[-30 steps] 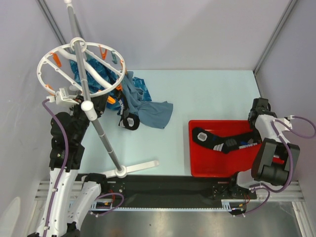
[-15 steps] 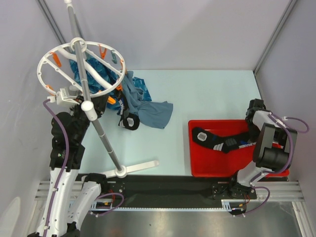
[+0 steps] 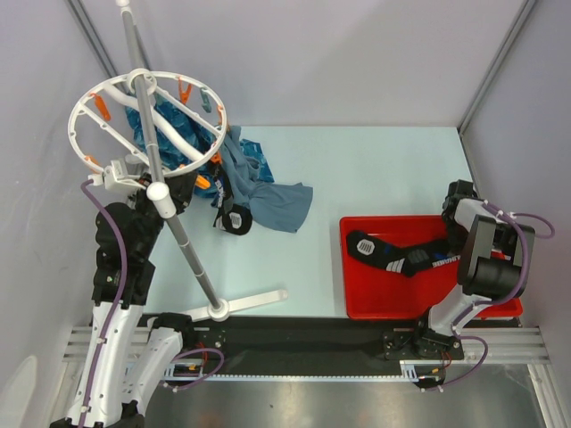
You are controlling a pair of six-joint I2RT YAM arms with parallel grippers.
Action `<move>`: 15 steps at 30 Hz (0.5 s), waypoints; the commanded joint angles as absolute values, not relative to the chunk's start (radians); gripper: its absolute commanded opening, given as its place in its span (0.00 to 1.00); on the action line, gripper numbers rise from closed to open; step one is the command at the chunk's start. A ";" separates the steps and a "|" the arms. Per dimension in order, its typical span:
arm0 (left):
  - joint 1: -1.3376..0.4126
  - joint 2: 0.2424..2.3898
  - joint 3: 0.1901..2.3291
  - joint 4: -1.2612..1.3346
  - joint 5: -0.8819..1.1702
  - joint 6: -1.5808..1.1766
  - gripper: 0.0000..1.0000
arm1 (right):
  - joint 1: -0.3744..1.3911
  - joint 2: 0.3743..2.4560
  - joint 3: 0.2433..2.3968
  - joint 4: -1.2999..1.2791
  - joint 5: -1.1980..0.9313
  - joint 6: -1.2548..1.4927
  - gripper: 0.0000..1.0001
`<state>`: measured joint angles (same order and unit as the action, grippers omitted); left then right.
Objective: Clip the socks to the hanger
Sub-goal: Pick up the sock from the bin.
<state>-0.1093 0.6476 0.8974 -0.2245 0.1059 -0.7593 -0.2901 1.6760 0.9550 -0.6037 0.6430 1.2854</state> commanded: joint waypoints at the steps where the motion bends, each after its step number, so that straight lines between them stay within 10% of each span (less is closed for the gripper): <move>1: -0.118 0.649 0.890 -0.253 0.117 -0.765 0.00 | -0.293 1.677 0.939 -0.578 0.646 1.310 0.51; 15: -0.118 0.635 0.896 -0.276 0.106 -0.752 0.00 | -0.238 1.519 0.977 -0.632 0.727 1.264 0.00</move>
